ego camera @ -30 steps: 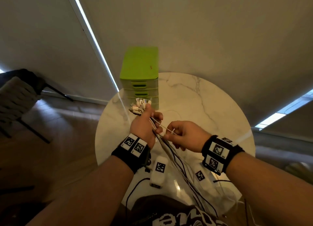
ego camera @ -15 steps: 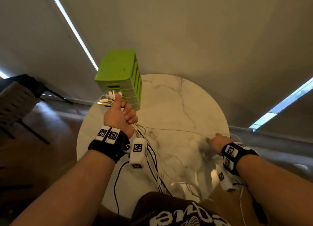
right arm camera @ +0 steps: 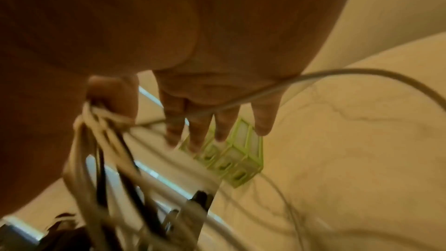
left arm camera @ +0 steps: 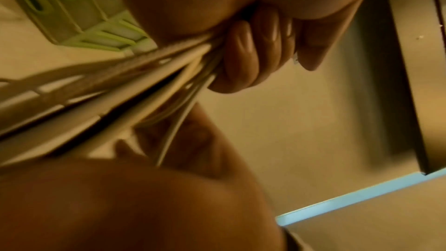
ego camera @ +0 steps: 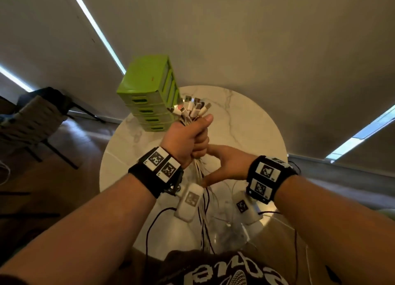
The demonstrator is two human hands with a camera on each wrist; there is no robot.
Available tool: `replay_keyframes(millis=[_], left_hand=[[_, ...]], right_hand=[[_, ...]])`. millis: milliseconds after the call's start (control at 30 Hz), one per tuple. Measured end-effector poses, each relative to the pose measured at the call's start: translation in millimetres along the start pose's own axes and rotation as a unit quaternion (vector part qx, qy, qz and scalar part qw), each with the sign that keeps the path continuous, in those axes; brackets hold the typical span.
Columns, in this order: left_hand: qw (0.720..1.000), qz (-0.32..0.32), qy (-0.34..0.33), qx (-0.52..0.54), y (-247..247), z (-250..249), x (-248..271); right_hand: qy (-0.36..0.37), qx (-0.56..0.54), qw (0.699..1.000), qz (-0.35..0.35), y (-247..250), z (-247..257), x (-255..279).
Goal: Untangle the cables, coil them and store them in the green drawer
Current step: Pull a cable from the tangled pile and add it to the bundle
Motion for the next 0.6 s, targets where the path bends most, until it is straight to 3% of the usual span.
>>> replay_keyframes(millis=[100, 233, 333, 400, 467, 533, 600], left_hand=[[0.999, 0.012, -0.01, 0.035, -12.4, -18.9, 1.0], [0.987, -0.074, -0.042, 0.134, 12.9, -52.0, 1.5], [0.975, -0.143, -0.042, 0.163, 44.6, -60.4, 8.0], [0.973, -0.156, -0.013, 0.169, 56.3, -52.6, 15.5], [0.975, -0.148, 0.022, 0.167, 59.8, -39.3, 22.5], [0.977, -0.135, 0.042, 0.161, 62.1, -30.0, 26.8], [0.977, -0.131, 0.038, 0.163, 67.4, -28.7, 26.4]], right_hand=[[0.02, -0.02, 0.996, 0.086, -33.6, 3.9, -9.5], [-0.075, -0.067, 0.991, 0.087, -42.0, -42.2, -7.7], [-0.153, 0.046, 0.986, -0.051, 0.1, -97.4, -9.4], [-0.21, 0.109, 0.954, -0.184, 41.9, -126.4, -0.7], [-0.268, 0.095, 0.91, -0.3, 77.6, -154.4, 20.2], [-0.294, 0.058, 0.882, -0.363, 93.0, -176.0, 37.2], [-0.299, 0.018, 0.889, -0.348, 87.5, -188.4, 40.5]])
Point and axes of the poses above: each hand's wrist, its own x-axis away from the middle knuckle, its own y-axis out of the back of the hand, z = x × y, the point moved 8 cm from there along -x, towards the middle knuckle, and after that the axes turned 7 degrees about -y, right-handed, at the moved point
